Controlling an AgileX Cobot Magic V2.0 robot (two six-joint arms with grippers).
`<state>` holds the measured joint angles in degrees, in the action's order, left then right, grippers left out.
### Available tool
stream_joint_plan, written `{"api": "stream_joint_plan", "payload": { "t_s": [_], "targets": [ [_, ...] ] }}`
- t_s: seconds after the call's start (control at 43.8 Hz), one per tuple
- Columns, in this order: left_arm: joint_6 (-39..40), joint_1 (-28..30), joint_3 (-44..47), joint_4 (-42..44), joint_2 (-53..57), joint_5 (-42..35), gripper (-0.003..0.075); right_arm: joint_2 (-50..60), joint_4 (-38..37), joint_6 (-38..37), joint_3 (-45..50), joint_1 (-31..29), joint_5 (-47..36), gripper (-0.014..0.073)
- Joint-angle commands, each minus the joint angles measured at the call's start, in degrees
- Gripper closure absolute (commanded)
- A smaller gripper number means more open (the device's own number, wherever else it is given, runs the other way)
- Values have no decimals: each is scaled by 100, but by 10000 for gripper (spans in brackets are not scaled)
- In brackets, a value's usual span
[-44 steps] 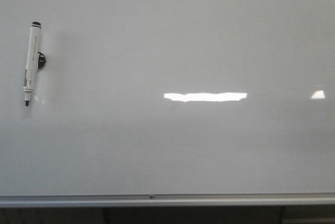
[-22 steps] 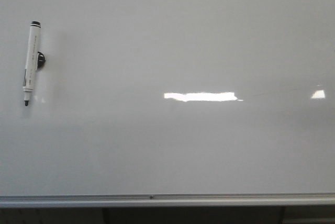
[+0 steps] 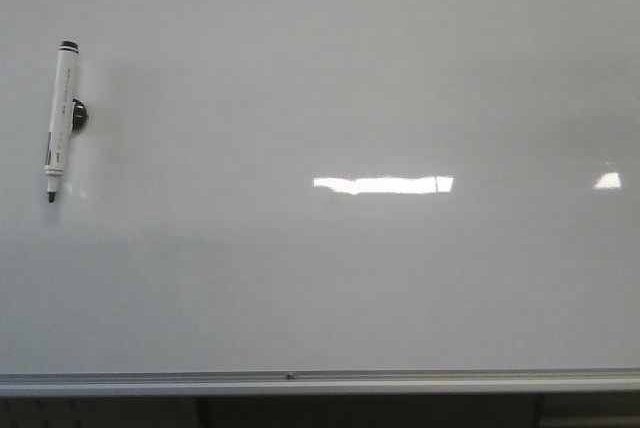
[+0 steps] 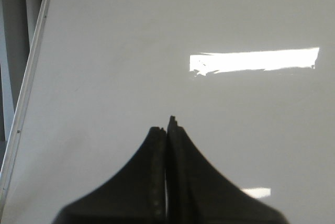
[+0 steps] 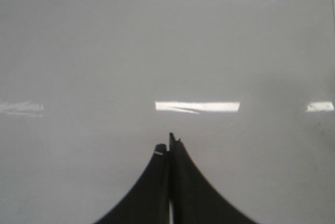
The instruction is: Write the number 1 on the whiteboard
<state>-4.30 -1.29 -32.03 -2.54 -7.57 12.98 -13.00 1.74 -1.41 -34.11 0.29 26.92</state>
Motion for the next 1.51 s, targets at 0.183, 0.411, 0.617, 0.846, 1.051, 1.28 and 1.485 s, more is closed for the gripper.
{"api": "stream_joint_plan", "payload": {
  "t_s": [0.183,0.411,0.617,0.846,1.051,1.28,1.485],
  "targets": [
    [25,11,-670,-37,-1146,933,741,-1304,-68,5,-775,5,964,662],
    [25,11,-649,-37,-1725,1633,741,-1818,-62,5,-758,5,1031,662],
    [25,11,-611,-50,-2061,1623,741,-2009,-62,5,-713,5,1067,661],
    [25,11,-611,-50,-2314,1789,720,-2017,-62,5,-713,5,1063,496],
    [-163,-23,-646,-62,-2556,1768,342,-2017,-62,5,-713,5,1073,116],
    [-504,-467,-920,-248,-3256,1782,220,-2017,-62,5,-713,5,1015,98],
    [-669,-1158,-1189,-137,-4224,1642,230,-2017,-62,5,-713,5,958,98]
  ]
}}
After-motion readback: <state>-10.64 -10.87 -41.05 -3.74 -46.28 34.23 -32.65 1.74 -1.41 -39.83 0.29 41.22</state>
